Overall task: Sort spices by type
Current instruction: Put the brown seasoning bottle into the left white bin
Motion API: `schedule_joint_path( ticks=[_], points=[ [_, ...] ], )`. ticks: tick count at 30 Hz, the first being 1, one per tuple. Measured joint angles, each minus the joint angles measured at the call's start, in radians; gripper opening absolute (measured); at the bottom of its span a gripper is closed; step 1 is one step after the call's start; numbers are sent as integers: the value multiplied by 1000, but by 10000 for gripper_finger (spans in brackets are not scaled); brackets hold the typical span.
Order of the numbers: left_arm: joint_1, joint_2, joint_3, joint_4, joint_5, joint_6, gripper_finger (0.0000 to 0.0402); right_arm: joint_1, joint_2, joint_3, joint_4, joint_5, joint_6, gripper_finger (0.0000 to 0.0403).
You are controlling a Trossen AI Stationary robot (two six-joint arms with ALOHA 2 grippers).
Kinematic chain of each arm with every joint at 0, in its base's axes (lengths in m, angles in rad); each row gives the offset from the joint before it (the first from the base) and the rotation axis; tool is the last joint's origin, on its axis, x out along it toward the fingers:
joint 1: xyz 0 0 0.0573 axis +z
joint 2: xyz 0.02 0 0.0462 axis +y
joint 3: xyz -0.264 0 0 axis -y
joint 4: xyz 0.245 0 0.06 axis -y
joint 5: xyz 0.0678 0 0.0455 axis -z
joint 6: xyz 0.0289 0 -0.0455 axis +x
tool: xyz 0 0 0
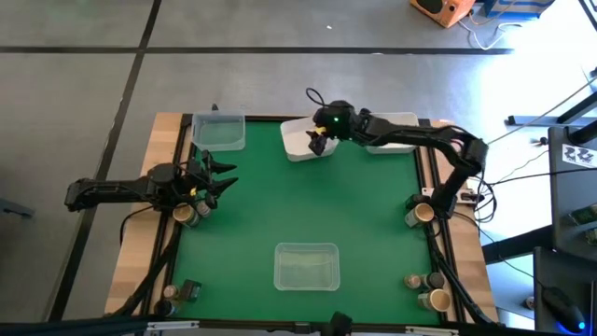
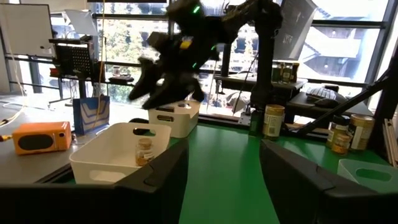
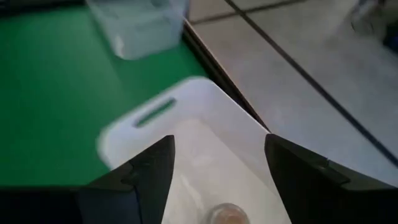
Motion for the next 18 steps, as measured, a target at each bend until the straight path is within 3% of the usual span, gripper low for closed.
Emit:
schedule_joint_path(
  ticks=[10, 18],
  points=[
    [0, 30, 19, -17, 0, 30, 184, 229, -173, 0, -176, 0, -49, 250],
    [-10, 213, 148, -38, 0, 68, 184, 397, -176, -107, -176, 42, -54, 250]
  ],
)
